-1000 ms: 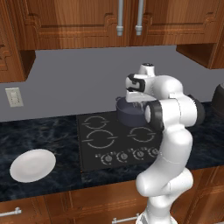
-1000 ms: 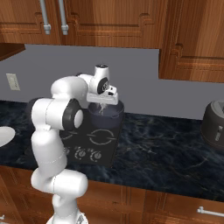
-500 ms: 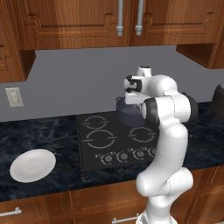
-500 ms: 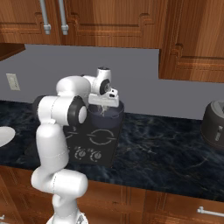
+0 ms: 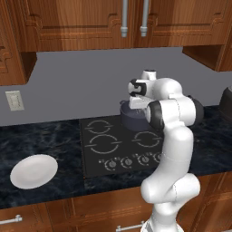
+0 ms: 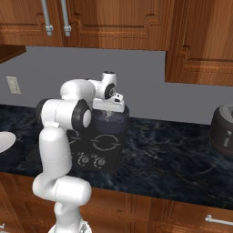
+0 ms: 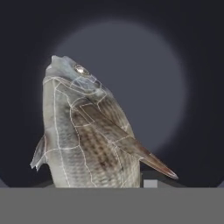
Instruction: Retrieve the frozen meat and place it in the pot on a burner. Then turn the burner on.
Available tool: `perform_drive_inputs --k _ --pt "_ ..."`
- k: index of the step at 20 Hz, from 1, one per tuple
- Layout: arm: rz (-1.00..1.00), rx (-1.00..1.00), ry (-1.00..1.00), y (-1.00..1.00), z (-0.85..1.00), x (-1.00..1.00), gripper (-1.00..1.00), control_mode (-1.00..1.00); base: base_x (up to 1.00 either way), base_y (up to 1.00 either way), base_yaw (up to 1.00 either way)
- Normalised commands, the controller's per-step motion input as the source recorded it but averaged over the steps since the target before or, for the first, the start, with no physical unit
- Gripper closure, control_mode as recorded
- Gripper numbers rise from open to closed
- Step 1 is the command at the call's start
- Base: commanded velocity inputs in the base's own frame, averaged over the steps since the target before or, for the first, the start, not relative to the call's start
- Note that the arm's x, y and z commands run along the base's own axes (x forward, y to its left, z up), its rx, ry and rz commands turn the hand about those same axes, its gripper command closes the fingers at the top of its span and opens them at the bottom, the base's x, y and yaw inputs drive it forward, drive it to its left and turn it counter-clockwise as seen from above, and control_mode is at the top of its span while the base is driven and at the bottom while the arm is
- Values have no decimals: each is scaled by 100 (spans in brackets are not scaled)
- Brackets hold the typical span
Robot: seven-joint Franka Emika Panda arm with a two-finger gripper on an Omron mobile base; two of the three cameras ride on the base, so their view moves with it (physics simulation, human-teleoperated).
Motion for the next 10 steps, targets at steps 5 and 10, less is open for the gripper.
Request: perform_drive_inputs --k 5,10 --pt "0 0 1 0 -10 18 100 -100 0 0 0" --pt "0 0 0 0 -4 29 100 -100 0 0 0"
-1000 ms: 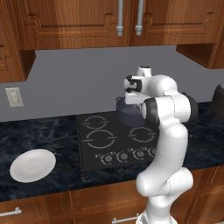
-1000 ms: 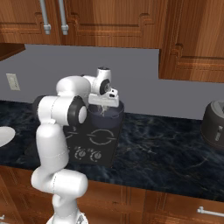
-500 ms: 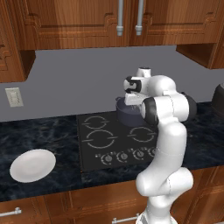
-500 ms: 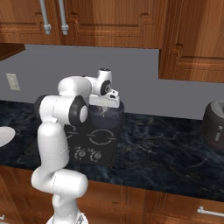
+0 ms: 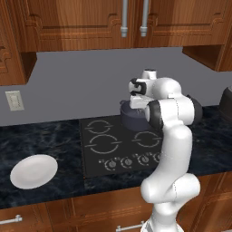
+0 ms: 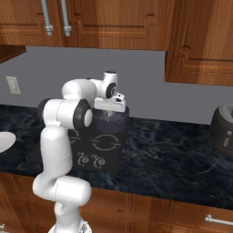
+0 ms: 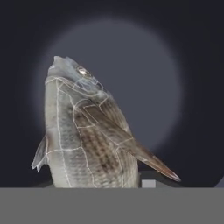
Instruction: Retrieve the frozen meat and place it in the pot on a burner. Then turn the burner on.
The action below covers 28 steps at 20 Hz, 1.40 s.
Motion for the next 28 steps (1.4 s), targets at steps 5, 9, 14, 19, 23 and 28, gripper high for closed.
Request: perform_drive_inputs --k 5,9,14,19,23,28 --pt "0 0 2 0 0 37 100 -100 0 0 0" --pt "0 0 0 0 0 34 100 -100 0 0 0" --pt "-1 0 0 0 0 34 100 -100 0 0 0" --pt "-5 -1 0 5 0 37 100 -100 0 0 0" --pt "-3 0 0 7 -1 23 100 -100 0 0 0" --pt "-1 0 0 0 -15 5 100 -100 0 0 0"
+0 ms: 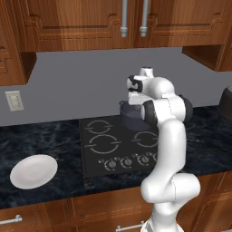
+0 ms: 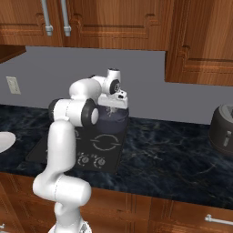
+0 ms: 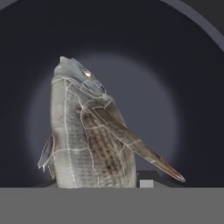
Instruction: Retrieve the frozen meat and place it in the pot on a burner. Then turn the burner on.
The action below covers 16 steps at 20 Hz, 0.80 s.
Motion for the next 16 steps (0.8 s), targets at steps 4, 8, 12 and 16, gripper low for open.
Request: perform_drive_inputs --k 4,8,12,16 --pt "0 0 0 0 -21 0 100 -100 0 0 0" --pt "0 0 0 0 -16 0 100 -100 0 0 0" --pt "0 0 0 0 -19 0 100 -100 0 0 0" --pt "0 0 0 0 -12 0 100 -100 0 0 0"
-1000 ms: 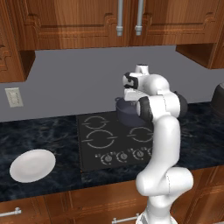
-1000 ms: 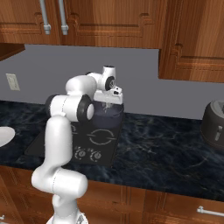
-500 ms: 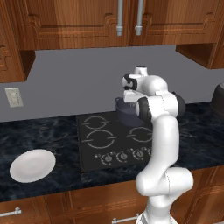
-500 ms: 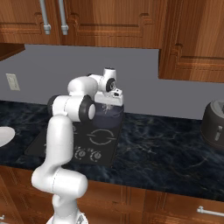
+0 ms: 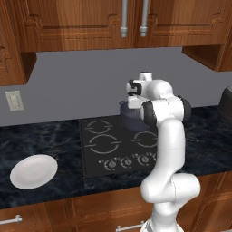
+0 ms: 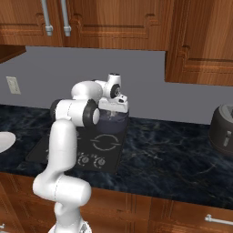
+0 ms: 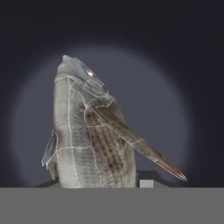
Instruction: Retrieve the frozen meat and place it in the pot on a burner. Then turn the burner on.
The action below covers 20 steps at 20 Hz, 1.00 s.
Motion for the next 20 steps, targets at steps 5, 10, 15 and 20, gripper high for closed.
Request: perform_drive_inputs --k 5,10,15,20 --pt "0 0 0 0 0 0 100 -100 0 0 0" --pt "0 0 0 0 0 0 -100 -100 0 0 0" --pt "0 0 0 0 0 0 -100 -100 0 0 0" --pt "0 0 0 1 0 0 -100 -100 0 0 0"
